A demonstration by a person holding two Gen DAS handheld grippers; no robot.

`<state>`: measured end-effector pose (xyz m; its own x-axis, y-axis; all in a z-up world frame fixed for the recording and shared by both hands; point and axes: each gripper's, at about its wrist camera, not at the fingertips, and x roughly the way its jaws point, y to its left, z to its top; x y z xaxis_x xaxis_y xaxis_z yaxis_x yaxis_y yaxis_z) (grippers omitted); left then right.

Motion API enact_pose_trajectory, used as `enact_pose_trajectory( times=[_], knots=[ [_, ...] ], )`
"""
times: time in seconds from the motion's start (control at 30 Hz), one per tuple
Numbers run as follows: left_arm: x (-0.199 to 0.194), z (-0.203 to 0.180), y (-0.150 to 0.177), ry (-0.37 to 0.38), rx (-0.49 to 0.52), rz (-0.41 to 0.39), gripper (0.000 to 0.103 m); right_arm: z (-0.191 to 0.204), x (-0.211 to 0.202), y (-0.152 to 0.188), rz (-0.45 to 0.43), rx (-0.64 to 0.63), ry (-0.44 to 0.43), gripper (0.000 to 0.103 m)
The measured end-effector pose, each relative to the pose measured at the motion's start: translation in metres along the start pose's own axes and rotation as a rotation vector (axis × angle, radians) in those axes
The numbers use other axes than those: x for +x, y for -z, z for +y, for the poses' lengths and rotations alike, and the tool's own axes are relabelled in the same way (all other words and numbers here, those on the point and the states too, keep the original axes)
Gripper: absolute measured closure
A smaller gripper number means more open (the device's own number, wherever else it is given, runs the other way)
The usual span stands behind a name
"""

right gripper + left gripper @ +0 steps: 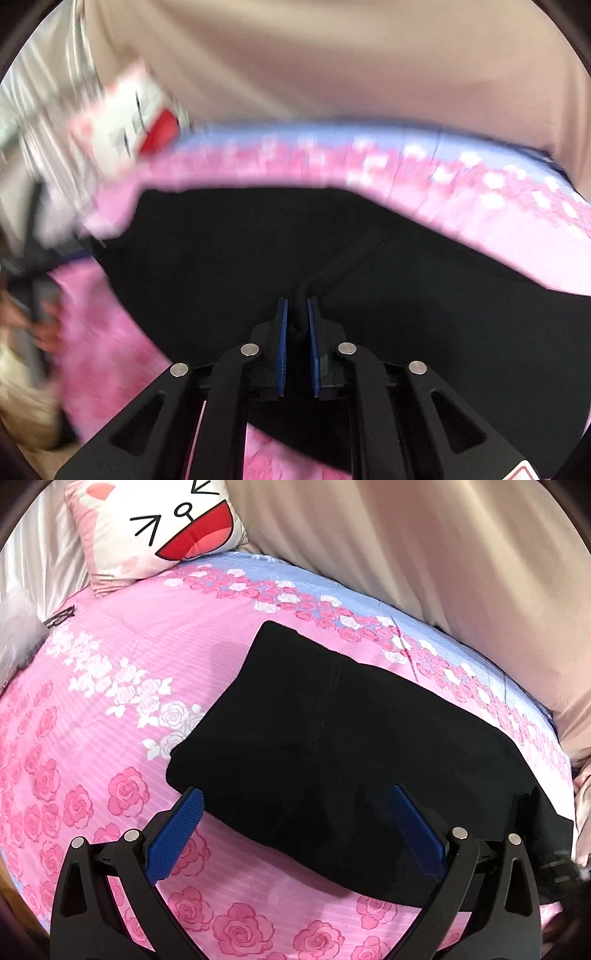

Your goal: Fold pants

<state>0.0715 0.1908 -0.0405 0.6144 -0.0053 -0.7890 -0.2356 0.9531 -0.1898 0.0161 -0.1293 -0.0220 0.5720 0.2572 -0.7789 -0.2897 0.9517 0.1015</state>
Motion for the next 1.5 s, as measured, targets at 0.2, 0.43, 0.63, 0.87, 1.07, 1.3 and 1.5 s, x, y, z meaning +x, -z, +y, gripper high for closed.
enact_pose_trajectory(
  times=[0.2,0.43,0.63,0.87,1.07,1.3,1.5],
  knots=[
    [-0.001,0.009,0.005,-0.004,0.023,0.007,0.005,-0.011,-0.056,0.004,-0.114,0.1,-0.054,0.064],
    [0.004,0.075,0.013,0.119,-0.35,0.038,0.005,-0.027,-0.072,0.02,-0.128,0.209,0.017,0.039],
    [0.019,0.058,-0.004,0.175,-0.392,-0.001,0.005,-0.036,-0.06,0.032,-0.098,0.299,-0.021,0.039],
    [0.012,-0.002,-0.038,0.126,-0.222,-0.012,0.088,-0.069,-0.091,0.047,-0.176,0.395,0.035,0.035],
    [-0.073,-0.163,-0.028,0.34,0.195,-0.116,0.08,-0.109,-0.114,0.063,-0.234,0.498,0.069,0.035],
    [-0.056,-0.275,0.06,0.225,0.488,-0.078,0.008,-0.138,-0.12,0.084,-0.209,0.556,0.098,0.034],
    [-0.074,-0.223,0.03,0.124,0.4,-0.146,0.005,-0.141,-0.118,0.063,-0.22,0.518,-0.007,0.032]
  ],
)
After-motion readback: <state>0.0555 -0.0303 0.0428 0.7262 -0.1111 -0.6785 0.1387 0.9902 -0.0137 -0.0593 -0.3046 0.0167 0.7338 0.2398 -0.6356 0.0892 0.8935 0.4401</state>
